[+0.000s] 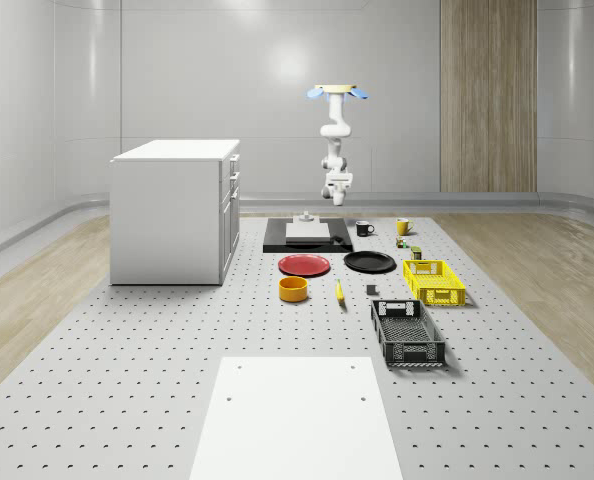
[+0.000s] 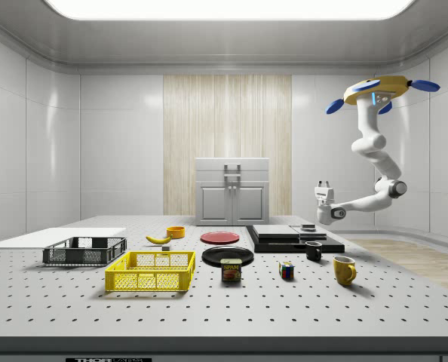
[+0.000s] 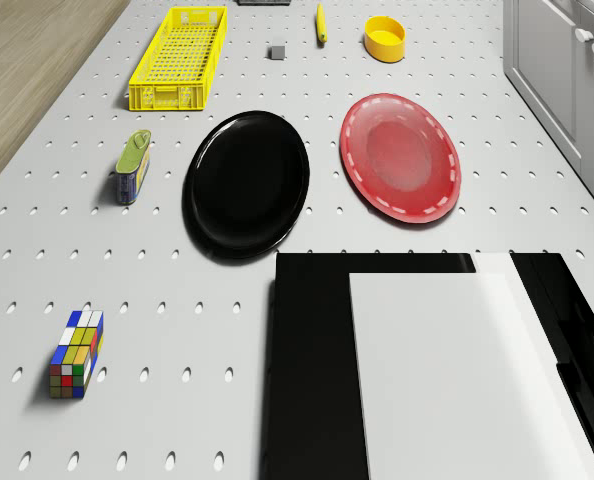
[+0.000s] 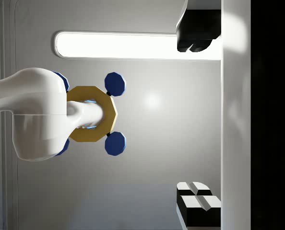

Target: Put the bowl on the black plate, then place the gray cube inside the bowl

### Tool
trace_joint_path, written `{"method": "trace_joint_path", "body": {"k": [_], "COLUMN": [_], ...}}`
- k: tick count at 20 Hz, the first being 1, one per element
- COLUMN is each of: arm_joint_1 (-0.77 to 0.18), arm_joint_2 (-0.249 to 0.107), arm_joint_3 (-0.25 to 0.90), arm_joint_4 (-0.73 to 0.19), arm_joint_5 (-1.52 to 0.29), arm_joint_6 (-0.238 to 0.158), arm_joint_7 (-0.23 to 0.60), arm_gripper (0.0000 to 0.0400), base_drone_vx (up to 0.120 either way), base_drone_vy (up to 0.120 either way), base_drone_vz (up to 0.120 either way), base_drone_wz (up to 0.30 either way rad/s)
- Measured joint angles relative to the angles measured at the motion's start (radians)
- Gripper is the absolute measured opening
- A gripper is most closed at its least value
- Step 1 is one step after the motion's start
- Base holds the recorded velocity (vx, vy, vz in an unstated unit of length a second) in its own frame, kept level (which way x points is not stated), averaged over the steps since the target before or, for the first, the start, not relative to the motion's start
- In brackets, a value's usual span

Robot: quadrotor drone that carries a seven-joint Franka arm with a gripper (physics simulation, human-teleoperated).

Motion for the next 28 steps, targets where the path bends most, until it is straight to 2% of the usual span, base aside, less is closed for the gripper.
{"method": "trace_joint_path", "body": {"k": [11,18,24,28], "arm_joint_1": [-0.01,-0.037,-0.103,-0.193], "arm_joint_2": [-0.006,-0.013,-0.031,-0.068], "arm_joint_3": [0.033,0.12,0.323,0.556], "arm_joint_4": [-0.007,-0.021,-0.095,-0.257], "arm_joint_5": [-0.046,-0.168,-0.461,-0.824], "arm_joint_6": [0.009,0.016,0.03,0.047], "arm_joint_7": [0.006,0.022,0.066,0.141], "arm_gripper": [0.04,0.04,0.04,0.04], "base_drone_vx": [0.12,0.12,0.12,0.12], "base_drone_vy": [-0.12,-0.12,-0.12,-0.05], "base_drone_vz": [0.0,0.0,0.0,0.0], "base_drone_wz": [0.0,0.0,0.0,0.0]}}
